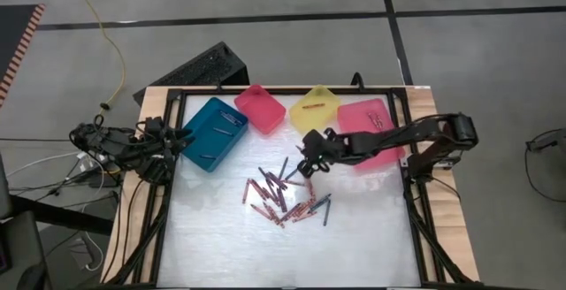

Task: Sort crayons
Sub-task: Put the red crayon into the yellow bin

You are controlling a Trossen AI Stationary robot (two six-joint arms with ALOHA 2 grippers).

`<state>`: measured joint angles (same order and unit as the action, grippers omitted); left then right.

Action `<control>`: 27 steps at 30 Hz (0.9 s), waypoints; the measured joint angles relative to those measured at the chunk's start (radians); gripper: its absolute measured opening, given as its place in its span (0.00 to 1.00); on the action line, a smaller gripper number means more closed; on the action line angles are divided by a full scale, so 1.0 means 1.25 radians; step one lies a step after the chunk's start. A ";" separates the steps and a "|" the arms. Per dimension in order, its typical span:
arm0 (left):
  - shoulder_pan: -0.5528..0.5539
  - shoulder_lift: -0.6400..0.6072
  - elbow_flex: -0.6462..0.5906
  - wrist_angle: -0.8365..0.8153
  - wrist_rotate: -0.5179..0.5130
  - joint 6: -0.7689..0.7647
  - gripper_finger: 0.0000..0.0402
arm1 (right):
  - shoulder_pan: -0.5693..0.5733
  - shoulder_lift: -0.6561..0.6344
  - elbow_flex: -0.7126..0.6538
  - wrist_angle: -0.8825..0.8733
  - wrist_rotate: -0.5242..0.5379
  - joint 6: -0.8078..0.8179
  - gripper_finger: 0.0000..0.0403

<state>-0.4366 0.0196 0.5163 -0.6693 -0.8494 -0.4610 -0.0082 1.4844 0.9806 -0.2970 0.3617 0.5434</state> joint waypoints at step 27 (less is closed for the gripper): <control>0.000 0.000 0.000 -0.002 0.000 0.000 0.36 | -0.160 -0.045 -0.001 0.394 -0.123 -0.227 0.00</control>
<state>-0.4370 0.0196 0.5163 -0.6712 -0.8490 -0.4614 -0.2080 1.4284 0.9798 0.1958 0.2085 0.2591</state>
